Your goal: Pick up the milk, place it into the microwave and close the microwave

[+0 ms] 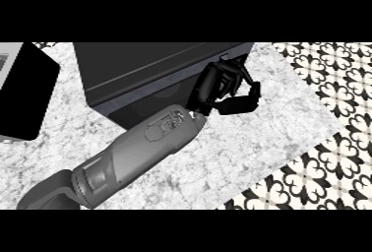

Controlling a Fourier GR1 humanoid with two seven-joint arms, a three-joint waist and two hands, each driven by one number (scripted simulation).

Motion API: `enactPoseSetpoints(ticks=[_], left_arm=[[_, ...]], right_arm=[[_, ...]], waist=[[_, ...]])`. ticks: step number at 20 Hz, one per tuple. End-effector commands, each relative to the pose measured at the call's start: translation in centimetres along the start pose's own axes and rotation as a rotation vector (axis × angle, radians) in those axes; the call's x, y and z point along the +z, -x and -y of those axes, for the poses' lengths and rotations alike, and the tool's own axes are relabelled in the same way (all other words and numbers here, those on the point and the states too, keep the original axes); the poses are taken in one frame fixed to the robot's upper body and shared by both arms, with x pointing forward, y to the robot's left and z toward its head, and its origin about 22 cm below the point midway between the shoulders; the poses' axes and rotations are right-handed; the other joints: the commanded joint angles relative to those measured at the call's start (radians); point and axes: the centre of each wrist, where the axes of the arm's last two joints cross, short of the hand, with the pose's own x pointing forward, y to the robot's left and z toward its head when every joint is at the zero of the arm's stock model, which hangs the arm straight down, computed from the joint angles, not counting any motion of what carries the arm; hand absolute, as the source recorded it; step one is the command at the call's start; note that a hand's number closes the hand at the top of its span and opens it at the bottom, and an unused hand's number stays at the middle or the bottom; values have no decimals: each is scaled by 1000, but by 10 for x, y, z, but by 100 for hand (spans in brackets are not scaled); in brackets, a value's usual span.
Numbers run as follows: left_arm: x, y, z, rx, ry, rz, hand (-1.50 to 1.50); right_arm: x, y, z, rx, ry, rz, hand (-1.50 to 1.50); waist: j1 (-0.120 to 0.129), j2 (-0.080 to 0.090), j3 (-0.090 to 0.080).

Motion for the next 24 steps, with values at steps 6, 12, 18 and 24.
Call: enactPoseSetpoints(ticks=[6,12,18,24], left_arm=[[-11,5,3,38,-221,-117,150],[-9,18,-4,27,-272,-166,150],[-4,36,-20,-8,-245,-194,150],[-1,45,-34,-40,-223,-214,-150]], right_arm=[[-1,-5,9,-12,19,0,-150],[-1,-16,16,17,43,9,-150],[5,-30,24,53,88,24,-150],[8,-34,23,51,109,25,-150]], waist=[[34,5,1],[67,8,1],[104,5,-1],[148,5,-2]])
